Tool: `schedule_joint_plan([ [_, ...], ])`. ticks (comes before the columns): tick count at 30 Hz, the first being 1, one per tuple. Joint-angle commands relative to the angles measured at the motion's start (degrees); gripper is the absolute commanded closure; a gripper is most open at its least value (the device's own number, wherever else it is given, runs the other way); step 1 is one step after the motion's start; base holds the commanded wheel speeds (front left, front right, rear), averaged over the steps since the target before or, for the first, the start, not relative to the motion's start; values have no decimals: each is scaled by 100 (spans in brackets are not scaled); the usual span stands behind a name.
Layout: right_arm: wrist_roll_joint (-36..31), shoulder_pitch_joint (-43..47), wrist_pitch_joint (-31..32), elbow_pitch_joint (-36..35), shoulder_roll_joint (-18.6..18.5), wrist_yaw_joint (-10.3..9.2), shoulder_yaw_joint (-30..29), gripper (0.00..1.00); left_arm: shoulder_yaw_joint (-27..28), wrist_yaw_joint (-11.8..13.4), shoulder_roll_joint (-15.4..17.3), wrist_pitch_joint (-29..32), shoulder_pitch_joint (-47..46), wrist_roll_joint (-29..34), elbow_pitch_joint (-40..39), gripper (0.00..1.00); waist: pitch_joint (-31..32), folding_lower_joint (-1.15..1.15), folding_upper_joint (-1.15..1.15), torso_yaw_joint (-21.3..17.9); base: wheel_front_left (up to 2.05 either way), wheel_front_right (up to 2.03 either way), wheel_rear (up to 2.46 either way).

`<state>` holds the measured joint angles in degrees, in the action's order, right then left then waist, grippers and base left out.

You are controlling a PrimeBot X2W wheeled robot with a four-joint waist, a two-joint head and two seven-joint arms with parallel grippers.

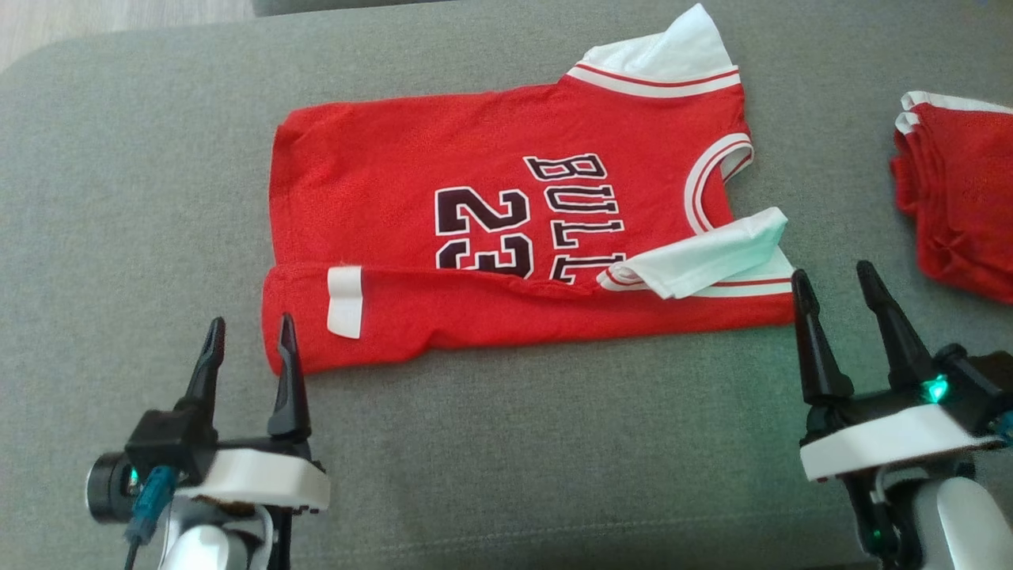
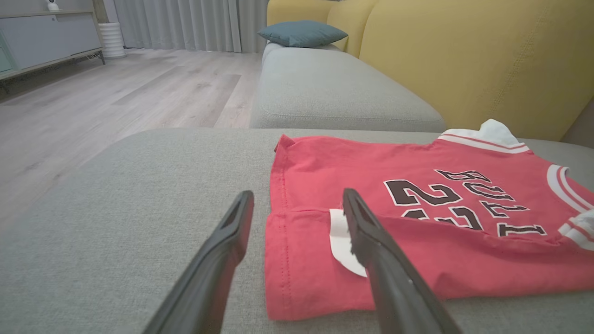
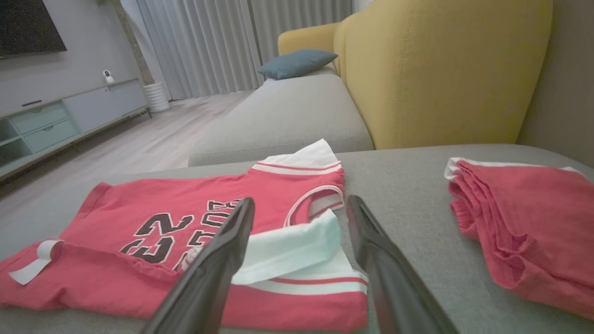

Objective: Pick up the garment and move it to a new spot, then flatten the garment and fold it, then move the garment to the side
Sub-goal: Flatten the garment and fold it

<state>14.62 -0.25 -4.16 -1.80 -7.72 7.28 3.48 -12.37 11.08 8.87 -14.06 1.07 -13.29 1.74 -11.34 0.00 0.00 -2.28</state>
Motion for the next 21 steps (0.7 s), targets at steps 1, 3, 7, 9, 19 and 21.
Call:
schedule_joint_plan([
  [1, 34, 13, 46, -138, -36, 21, 74, 0, 149, -19, 80, -26, -188, -35, -145, 0, -19, 0, 0, 6, 0, 0, 0],
  [3, 56, 6, 102, -47, -54, 21, 30, 0, 93, -70, 80, 51, -241, -57, -91, 0, -63, 0, 0, 10, 0, 0, 0],
  [7, 121, -91, 296, 304, -135, 21, -57, 0, 10, -196, 77, 307, -377, -177, 189, 0, -186, 0, 0, -21, 0, 0, 0],
  [9, 202, -202, 413, 525, -193, 21, -72, 0, 27, -234, 65, 401, -459, -269, 347, 0, -269, 0, 0, -34, 0, 0, 0],
  [19, 709, -1055, 1067, 1378, -466, 21, 59, 0, 146, -587, 25, 1041, -934, -926, 1102, 0, -701, 0, 0, -31, 0, 0, 0],
  [21, 769, -1207, 1194, 1551, -490, 21, 107, 0, 163, -687, 0, 1205, -1000, -1101, 1227, 0, -742, 0, 0, -24, 0, 0, 0],
])
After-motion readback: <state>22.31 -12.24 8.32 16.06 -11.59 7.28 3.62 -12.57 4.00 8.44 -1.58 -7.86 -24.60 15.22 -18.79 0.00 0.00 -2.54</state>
